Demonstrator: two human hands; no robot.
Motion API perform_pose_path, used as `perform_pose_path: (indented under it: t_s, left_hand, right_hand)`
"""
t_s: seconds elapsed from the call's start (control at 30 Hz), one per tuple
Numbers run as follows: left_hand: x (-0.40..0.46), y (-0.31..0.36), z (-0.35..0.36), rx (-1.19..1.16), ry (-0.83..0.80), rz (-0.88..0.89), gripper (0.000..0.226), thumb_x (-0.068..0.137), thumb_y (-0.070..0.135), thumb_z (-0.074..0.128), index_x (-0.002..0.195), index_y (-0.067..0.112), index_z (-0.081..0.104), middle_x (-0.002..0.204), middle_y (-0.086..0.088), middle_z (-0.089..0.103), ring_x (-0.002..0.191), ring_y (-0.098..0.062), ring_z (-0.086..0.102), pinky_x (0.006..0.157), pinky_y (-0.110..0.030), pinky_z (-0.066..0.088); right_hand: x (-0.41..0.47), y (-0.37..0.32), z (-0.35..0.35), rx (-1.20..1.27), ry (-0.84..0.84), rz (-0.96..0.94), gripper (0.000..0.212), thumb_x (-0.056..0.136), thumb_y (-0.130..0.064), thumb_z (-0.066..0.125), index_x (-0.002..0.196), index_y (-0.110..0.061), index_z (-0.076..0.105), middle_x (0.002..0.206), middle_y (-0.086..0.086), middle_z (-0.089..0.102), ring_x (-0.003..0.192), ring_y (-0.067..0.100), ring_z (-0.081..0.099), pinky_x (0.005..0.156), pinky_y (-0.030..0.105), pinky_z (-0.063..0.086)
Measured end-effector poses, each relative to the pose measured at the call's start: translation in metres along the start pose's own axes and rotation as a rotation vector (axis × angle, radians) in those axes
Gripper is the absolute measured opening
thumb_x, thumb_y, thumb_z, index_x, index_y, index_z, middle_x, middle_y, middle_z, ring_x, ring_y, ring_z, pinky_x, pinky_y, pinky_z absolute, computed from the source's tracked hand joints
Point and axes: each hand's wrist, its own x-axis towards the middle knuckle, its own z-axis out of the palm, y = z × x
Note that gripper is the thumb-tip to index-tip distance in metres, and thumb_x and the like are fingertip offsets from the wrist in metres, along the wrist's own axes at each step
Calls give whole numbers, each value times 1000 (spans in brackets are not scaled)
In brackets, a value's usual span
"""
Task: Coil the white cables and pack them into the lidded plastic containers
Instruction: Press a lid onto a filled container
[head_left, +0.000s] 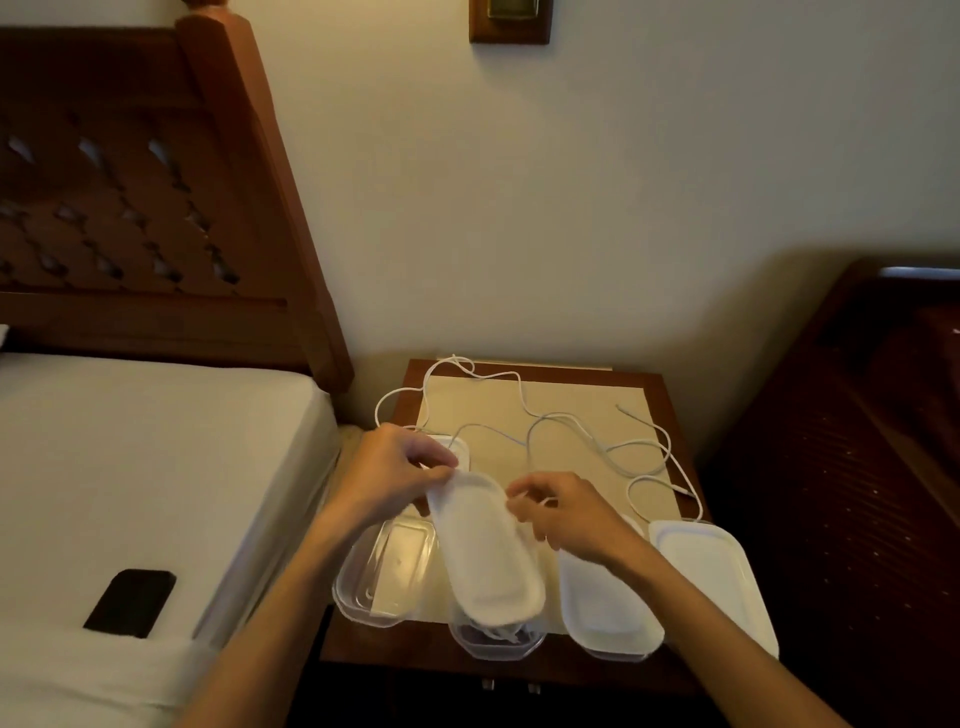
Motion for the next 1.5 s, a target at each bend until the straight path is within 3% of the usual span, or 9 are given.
perform_pose_path:
  t_s: [0.2,0.37,0.67,0.8,0.9,0.97,1.07,1.2,1.5]
  left_hand:
    - [-10,-27,48,12,-19,45,12,86,23,70,93,30,77,93,18,71,89,-1,64,78,-10,50]
    - [-10,-38,73,63,64,124,17,86,12,69,94,24,77,89,15,72,87,5,63,77,-9,46]
    - [-6,-51,104,353,117,227,23,94,10,54,110,14,70,111,-4,68,105,-20,60,90,-28,46]
    - [-26,-52,117,414,170,209,35,87,0,58,121,8,65,129,-10,61,120,-26,57,100,-33,45]
    - [-45,-53,130,447,167,201,48,89,0,51,137,3,50,144,-15,47,135,-30,43,109,-35,34]
    - [-54,-57,138,481,128,202,51,95,12,32,145,1,37,152,-15,34,142,-30,30,114,-36,19]
    - [-57,-65,145,565,83,205,58,90,19,22,142,-2,39,150,-17,35,139,-30,26,111,-46,15]
    - [-58,-69,151,564,46,228,56,86,12,31,138,-2,47,145,-19,45,134,-33,41,116,-35,12]
    - [-47,-85,157,590,-50,224,64,80,7,26,142,-5,38,151,-23,33,139,-39,32,114,-36,8]
  right_hand:
    - [-27,40,34,-134,202,54,31,78,-39,76,104,-30,62,98,-8,62,85,11,61,81,29,54]
    - [-24,45,45,-114,334,53,29,85,-21,69,114,-21,62,92,-4,64,85,14,61,83,31,53]
    - [-19,59,62,-421,357,-33,42,98,-26,48,139,-18,42,133,1,51,117,21,52,94,31,45]
    - [-21,66,70,-662,431,-184,40,85,-25,67,123,-17,61,125,1,63,106,21,62,83,34,55]
    - [-20,76,78,-843,365,-196,47,83,-27,53,128,-15,62,136,1,59,125,25,52,105,49,33]
    - [-18,82,82,-907,323,-185,54,85,-27,39,134,-11,57,144,5,52,136,28,36,105,59,15]
    - [-17,87,84,-950,261,-172,59,84,-26,35,135,-6,55,147,9,48,140,31,29,100,68,17]
    - [-15,97,90,-969,274,-173,61,79,-22,47,136,-4,54,149,12,45,149,29,8,100,75,14]
    - [-14,99,93,-1009,276,-217,61,80,-21,41,137,-2,53,150,13,44,143,29,26,102,79,12]
